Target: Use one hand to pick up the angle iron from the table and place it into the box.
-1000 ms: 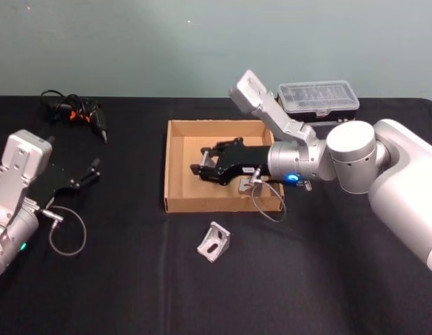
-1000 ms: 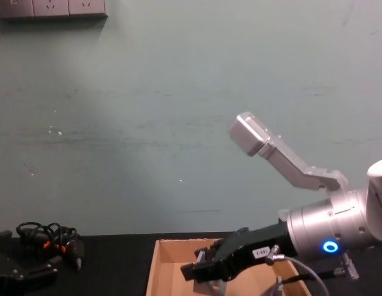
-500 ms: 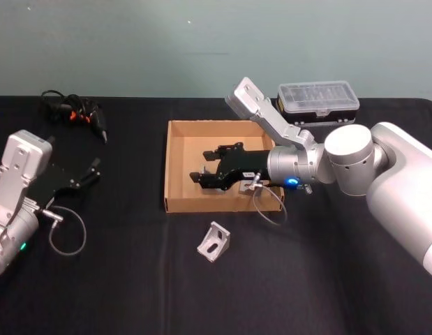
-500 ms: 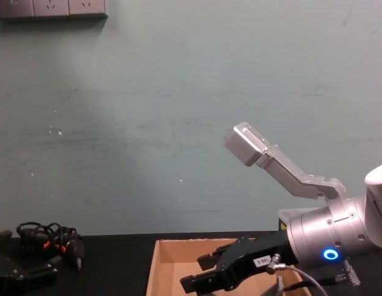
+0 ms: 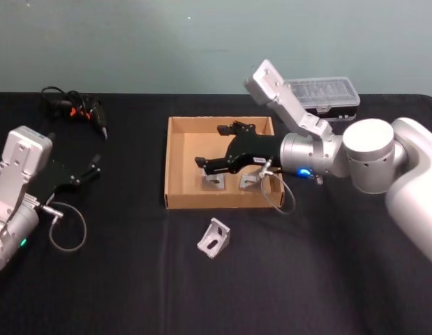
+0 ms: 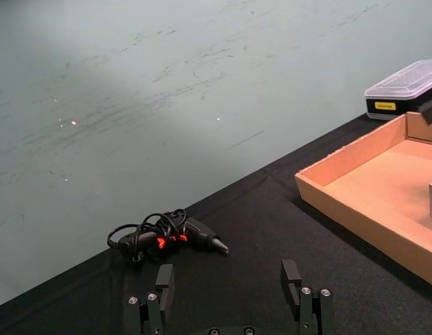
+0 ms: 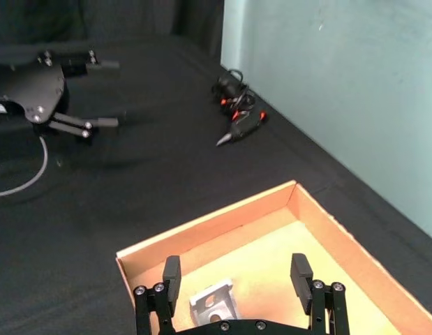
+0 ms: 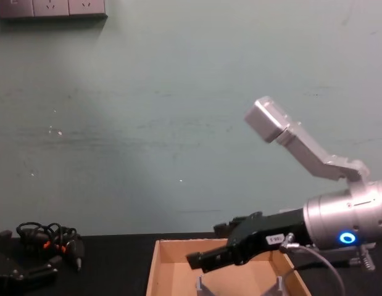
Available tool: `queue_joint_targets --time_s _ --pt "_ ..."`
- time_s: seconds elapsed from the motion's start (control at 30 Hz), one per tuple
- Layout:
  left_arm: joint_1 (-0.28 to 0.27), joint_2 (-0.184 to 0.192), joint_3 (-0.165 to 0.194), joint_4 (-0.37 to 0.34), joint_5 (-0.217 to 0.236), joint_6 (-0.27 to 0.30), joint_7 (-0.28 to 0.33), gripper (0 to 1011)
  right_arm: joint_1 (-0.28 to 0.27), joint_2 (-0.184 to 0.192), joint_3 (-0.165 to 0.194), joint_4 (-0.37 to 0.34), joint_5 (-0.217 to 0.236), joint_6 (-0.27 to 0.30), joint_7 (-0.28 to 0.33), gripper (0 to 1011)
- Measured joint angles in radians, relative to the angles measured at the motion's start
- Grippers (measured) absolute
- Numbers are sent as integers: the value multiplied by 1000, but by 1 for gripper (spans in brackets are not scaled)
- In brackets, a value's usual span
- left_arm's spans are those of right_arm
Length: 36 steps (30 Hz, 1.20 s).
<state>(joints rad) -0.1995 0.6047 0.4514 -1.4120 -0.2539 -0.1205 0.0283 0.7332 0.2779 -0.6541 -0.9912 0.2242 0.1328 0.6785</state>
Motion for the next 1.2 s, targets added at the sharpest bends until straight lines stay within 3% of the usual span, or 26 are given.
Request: queue_joint_targets --time_s 0.33,0.53,0.8,1.0,1.2 --pt "0 0 0 0 0 0 0 1000 -148 92 73 -284 66 62 -70 1000" --pt "0 0 0 0 0 0 0 1000 -253 139 114 -435 145 119 -103 1000" --pt "0 0 0 0 0 0 0 1000 -303 185 105 -516 174 163 -119 1000" --pt "0 0 0 0 0 0 0 1000 -298 211 64 -529 166 200 -110 1000" --pt "0 0 0 0 0 0 0 1000 -286 215 31 -528 161 259 -109 1000"
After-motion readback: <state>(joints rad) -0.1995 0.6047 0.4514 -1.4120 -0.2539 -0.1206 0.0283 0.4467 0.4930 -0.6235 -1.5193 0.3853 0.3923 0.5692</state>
